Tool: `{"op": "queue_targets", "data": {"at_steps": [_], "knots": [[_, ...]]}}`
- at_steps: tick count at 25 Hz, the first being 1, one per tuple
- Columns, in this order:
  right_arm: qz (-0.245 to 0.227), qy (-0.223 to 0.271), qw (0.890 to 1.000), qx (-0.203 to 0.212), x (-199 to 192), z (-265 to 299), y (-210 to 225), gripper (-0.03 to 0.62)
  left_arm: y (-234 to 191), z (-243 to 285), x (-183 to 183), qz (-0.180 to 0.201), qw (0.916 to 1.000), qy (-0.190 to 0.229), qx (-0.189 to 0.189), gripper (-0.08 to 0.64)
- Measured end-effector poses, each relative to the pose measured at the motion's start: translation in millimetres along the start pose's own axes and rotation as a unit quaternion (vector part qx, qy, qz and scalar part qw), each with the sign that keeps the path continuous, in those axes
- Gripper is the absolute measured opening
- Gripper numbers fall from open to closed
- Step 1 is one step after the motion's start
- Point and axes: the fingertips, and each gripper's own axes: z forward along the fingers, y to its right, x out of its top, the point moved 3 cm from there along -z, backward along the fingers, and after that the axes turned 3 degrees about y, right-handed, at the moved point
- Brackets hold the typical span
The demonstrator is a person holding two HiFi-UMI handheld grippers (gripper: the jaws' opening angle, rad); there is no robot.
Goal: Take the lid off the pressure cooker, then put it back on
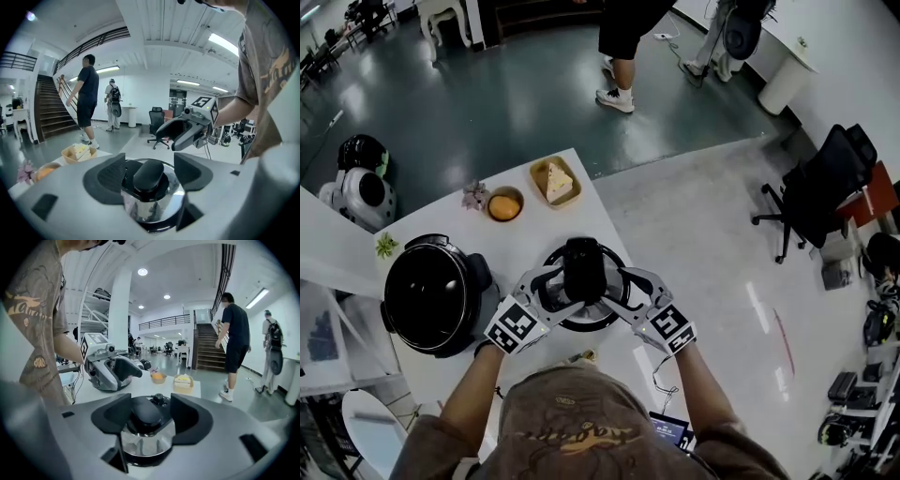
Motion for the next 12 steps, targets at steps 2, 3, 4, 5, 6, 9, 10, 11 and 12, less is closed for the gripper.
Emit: {"op": "queue_targets", "data": {"at_steps": [2,3,4,5,6,9,10,11,12], "knots": [[-0.001,0.007,1.000,-0.005,6,-6,-4,0.258,2,-7,3,0.002,1.0000,0.007,0.005,0.318],[-0.002,0.010,1.000,-0.007,8,-8,-6,0.256,2,-10,3,0.003,0.9999,0.008,0.008,0.318],[-0.003,0.012,1.000,-0.008,11,-10,-8,0.258,3,-13,3,0.003,0.9999,0.009,0.011,0.318],[-0.004,0.014,1.000,-0.009,12,-11,-9,0.256,3,-16,4,0.003,0.9999,0.011,0.012,0.318],[-0.005,0.016,1.000,-0.009,14,-12,-11,0.258,4,-18,4,0.003,0.9998,0.013,0.013,0.318],[-0.009,0.017,1.000,-0.006,16,-10,-14,0.258,5,-23,4,0.001,0.9998,0.015,0.014,0.318],[-0.010,0.017,1.000,-0.005,17,-10,-16,0.258,5,-25,3,0.001,0.9998,0.015,0.015,0.318],[-0.009,0.018,1.000,-0.004,17,-9,-17,0.258,5,-26,2,-0.001,0.9998,0.015,0.016,0.318],[-0.009,0.019,1.000,-0.002,18,-8,-17,0.256,5,-27,2,-0.003,0.9997,0.016,0.017,0.318]]}}
